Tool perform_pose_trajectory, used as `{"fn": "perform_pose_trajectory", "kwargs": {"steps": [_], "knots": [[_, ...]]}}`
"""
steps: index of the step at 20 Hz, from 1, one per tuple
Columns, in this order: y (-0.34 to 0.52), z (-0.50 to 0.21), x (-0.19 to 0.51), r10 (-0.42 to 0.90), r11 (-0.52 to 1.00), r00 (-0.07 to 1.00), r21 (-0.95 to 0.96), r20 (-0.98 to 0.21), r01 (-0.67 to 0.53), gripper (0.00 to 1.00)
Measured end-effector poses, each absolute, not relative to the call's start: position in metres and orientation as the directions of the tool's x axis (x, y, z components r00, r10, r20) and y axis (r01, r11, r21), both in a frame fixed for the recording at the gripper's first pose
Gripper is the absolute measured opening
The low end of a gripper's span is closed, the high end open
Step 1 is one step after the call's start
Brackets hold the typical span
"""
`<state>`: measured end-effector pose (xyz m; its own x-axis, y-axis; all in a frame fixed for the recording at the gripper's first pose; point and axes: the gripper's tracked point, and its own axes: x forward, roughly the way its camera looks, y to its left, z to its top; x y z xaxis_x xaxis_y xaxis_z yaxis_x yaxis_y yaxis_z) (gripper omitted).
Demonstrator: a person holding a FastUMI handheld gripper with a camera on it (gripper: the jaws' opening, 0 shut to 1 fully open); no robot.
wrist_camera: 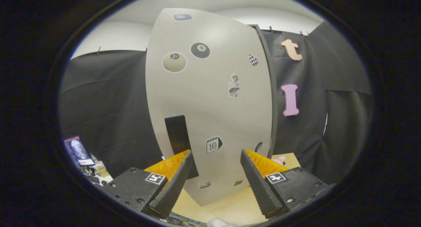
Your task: Open the shoe cabinet door, grab the shoes and put them into the shoe cabinet, then close the shoe cabinet door.
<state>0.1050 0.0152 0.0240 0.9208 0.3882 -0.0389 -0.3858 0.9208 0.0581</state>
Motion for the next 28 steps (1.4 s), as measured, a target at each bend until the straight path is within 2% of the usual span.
{"fn": "perform_pose_trajectory", "kwargs": {"steps": [4,6,14,22,27,28], "knots": [[0.024,0.024,0.1,0.383,0.923,0.922,0.063,-0.053,-0.379,0.96],[0.026,0.031,0.092,0.365,0.93,0.93,0.049,-0.025,-0.364,0.97],[0.023,0.051,0.035,0.211,0.976,0.976,0.04,0.054,-0.213,0.97],[-0.003,0.054,-0.043,0.07,0.997,0.995,0.01,0.074,-0.071,0.96],[-0.016,0.051,-0.075,0.068,0.998,0.994,0.008,0.081,-0.069,0.96],[-0.027,0.051,-0.065,0.07,0.998,0.994,0.001,0.081,-0.07,0.96]]}}
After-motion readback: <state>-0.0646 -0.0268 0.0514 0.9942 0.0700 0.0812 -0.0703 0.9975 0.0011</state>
